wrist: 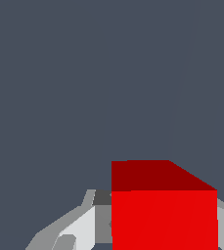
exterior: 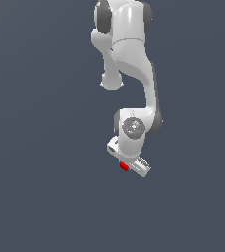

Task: Pick up the red cube and move it to a goal position.

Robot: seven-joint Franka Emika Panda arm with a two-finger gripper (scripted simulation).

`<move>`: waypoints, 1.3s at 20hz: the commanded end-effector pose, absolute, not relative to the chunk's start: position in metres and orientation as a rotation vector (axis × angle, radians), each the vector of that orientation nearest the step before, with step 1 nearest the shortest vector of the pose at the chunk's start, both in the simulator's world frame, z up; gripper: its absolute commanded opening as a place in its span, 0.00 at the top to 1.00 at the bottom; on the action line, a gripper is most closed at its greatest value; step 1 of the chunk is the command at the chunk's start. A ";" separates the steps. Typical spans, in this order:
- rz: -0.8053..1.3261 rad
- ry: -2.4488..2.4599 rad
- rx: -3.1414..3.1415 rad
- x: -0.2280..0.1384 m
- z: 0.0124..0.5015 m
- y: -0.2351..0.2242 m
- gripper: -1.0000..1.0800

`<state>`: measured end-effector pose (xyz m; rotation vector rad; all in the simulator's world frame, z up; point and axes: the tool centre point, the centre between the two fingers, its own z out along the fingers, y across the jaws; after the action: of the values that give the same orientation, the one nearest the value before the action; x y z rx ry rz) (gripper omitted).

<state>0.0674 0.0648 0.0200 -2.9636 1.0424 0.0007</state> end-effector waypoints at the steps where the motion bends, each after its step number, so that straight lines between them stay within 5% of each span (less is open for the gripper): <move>1: 0.000 1.042 -2.963 0.067 0.021 0.065 1.00; 12: 0.000 1.042 -2.963 0.066 0.071 0.052 1.00; 26: 0.001 1.044 -2.962 0.063 0.225 0.011 1.00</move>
<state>0.0634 0.0160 0.2066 -2.9620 1.0443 0.0008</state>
